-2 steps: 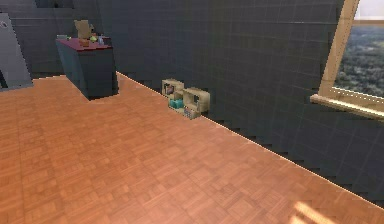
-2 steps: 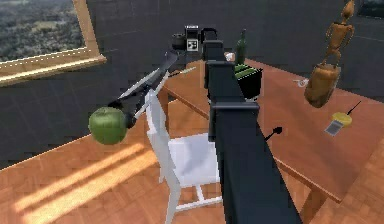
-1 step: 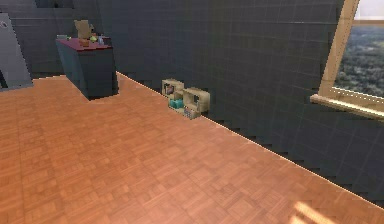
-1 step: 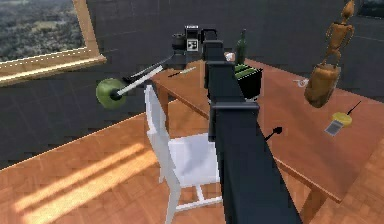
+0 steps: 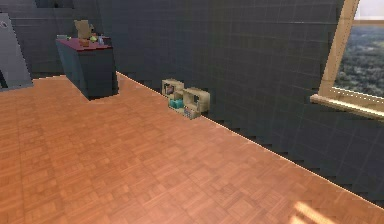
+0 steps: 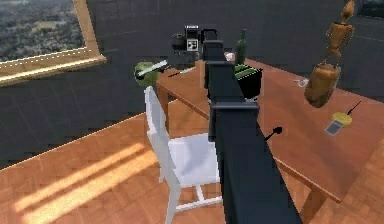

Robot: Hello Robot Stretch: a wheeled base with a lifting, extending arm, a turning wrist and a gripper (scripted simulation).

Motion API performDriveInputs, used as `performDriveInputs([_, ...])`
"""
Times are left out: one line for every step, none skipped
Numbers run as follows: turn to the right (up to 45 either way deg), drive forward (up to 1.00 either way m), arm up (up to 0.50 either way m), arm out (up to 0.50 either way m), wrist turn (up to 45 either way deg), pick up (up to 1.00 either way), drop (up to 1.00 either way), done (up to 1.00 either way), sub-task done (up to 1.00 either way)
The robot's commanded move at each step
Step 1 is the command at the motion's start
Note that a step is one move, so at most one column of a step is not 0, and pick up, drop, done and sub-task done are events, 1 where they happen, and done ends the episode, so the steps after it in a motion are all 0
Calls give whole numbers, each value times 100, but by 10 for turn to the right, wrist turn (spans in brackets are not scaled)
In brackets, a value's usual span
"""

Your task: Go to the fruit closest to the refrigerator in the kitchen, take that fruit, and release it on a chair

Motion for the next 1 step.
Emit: performDriveInputs([0, 0, 0, 0, 450, 0, 0, 0, 0])
